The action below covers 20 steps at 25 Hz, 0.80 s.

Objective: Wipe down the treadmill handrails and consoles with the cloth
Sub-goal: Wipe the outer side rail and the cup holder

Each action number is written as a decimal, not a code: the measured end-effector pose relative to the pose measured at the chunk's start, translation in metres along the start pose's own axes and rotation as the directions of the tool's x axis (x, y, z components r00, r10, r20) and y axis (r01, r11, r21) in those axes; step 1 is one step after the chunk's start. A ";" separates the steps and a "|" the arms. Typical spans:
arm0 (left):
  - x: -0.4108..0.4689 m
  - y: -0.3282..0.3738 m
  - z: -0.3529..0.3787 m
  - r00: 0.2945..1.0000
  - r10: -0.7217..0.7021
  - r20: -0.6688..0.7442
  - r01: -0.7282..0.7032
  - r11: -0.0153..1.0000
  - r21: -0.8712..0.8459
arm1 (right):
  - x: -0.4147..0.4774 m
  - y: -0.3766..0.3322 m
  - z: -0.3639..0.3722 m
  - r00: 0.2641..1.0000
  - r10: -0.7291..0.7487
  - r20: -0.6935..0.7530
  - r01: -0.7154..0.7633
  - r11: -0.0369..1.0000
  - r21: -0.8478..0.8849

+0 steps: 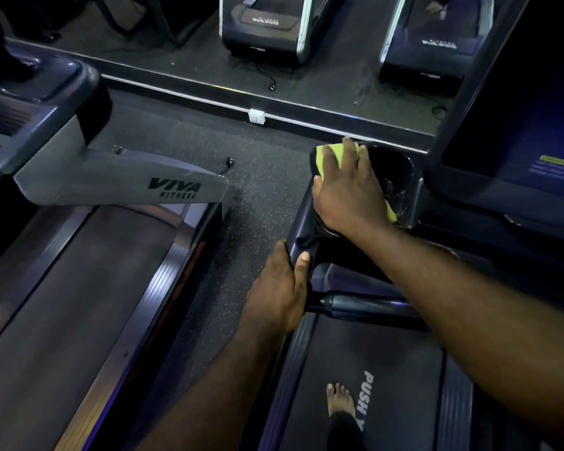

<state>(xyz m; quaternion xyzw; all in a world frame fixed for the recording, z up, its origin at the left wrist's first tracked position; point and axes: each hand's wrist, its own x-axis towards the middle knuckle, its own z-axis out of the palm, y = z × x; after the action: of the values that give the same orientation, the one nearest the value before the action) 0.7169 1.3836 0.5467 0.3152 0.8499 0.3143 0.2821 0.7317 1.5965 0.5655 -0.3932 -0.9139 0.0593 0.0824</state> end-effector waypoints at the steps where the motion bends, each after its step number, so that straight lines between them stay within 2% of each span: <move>1: 0.000 0.001 0.000 1.000 -0.001 0.003 0.001 1.000 0.006 | 0.014 0.007 0.000 1.000 0.003 -0.004 -0.003 0.999 -0.046; 2: 0.000 0.000 0.001 1.000 -0.001 0.003 0.001 1.000 0.009 | 0.037 0.012 -0.004 0.994 0.108 -0.029 -0.109 0.993 -0.037; 4: 0.001 -0.003 0.000 1.000 -0.001 -0.006 0.001 1.000 0.022 | 0.089 0.021 -0.013 0.911 0.413 -0.017 -0.411 0.909 0.066; 5: 0.003 -0.004 0.000 1.000 -0.008 -0.009 0.008 1.000 0.026 | 0.103 0.022 -0.013 0.880 0.476 -0.001 -0.474 0.877 0.078; 6: 0.005 -0.004 -0.001 1.000 -0.013 -0.006 0.013 1.000 0.027 | 0.105 0.021 -0.010 0.880 0.474 0.002 -0.474 0.879 0.062; 8: 0.003 -0.004 0.001 1.000 -0.017 0.008 0.017 1.000 0.027 | 0.086 0.019 -0.003 0.942 0.331 -0.051 -0.330 0.944 0.026; 10: -0.001 0.002 -0.002 1.000 -0.023 0.007 0.023 0.999 0.048 | 0.054 0.016 0.001 0.996 0.057 -0.064 -0.058 0.998 -0.014; 11: -0.001 0.005 -0.003 0.999 -0.032 0.002 0.032 0.998 0.063 | 0.040 0.013 0.002 0.995 -0.088 -0.050 0.087 0.996 -0.030; 13: 0.000 0.008 -0.006 0.999 -0.049 -0.004 0.049 0.996 0.073 | 0.011 0.005 0.004 0.943 -0.333 -0.007 0.332 0.941 -0.067; 14: -0.001 0.010 -0.006 0.999 -0.052 -0.001 0.052 0.996 0.071 | -0.007 0.007 0.007 0.888 -0.459 -0.027 0.455 0.886 -0.091; 16: -0.003 0.013 -0.006 0.998 -0.055 0.006 0.054 0.997 0.051 | -0.043 0.032 0.009 0.731 -0.680 -0.064 0.668 0.731 -0.142; 18: -0.006 0.013 -0.008 0.999 -0.051 0.010 0.050 0.998 0.045 | -0.061 0.076 -0.004 0.517 -0.853 0.070 0.839 0.489 -0.241; 20: -0.009 0.015 -0.008 0.999 -0.048 0.023 0.047 0.998 0.046 | -0.060 0.111 -0.025 0.295 -0.915 0.277 0.940 0.226 -0.254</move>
<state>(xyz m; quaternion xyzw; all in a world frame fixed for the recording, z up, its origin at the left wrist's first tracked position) 0.7226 1.3831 0.5654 0.3049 0.8606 0.2843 0.2927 0.8556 1.6298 0.5646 0.2207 -0.9619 -0.1612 -0.0058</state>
